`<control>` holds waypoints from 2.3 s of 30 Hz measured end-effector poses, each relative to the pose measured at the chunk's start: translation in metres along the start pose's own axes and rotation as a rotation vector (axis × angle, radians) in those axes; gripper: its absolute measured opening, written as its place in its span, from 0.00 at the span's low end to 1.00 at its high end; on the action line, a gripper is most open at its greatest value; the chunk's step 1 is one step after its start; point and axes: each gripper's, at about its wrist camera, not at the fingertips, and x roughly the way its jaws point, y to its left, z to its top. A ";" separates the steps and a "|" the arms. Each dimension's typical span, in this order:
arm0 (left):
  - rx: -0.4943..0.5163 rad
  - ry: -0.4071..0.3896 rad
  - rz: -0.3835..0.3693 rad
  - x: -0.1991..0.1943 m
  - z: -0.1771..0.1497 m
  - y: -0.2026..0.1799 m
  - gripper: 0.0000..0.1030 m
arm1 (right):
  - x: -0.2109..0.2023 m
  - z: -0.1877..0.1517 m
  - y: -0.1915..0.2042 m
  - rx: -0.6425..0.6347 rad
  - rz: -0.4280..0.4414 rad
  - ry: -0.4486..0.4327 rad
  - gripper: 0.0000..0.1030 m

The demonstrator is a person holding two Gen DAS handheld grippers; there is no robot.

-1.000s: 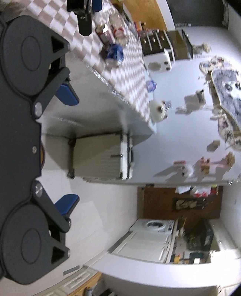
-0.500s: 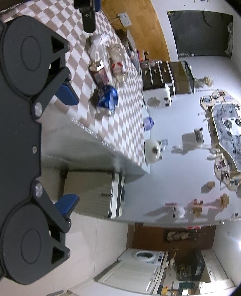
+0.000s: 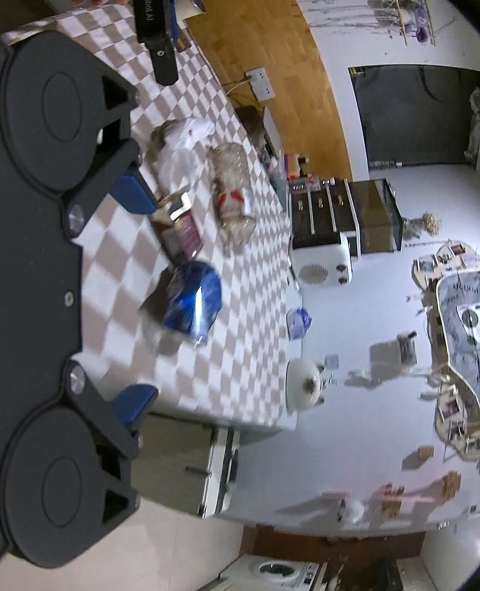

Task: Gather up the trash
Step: 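Move both tools back up to the table, then grasp the white plastic bag with the left tool while the right tool grasps the red-gold wrapper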

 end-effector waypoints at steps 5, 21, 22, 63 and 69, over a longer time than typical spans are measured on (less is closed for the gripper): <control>-0.076 -0.008 -0.003 0.033 0.017 0.019 0.93 | 0.041 0.012 0.022 0.019 0.061 0.032 0.80; -0.419 0.200 0.098 0.140 0.017 0.069 0.92 | 0.149 0.007 0.053 0.187 0.075 0.147 0.60; -0.424 0.210 0.100 0.142 0.015 0.069 0.92 | 0.154 0.007 0.053 0.206 0.077 0.157 0.57; 0.105 0.425 -0.299 0.022 -0.040 -0.004 0.61 | -0.003 -0.058 -0.010 -0.063 0.268 0.228 0.17; 0.179 0.368 -0.159 0.014 -0.046 -0.019 0.65 | -0.010 -0.059 -0.017 -0.040 0.158 0.198 0.28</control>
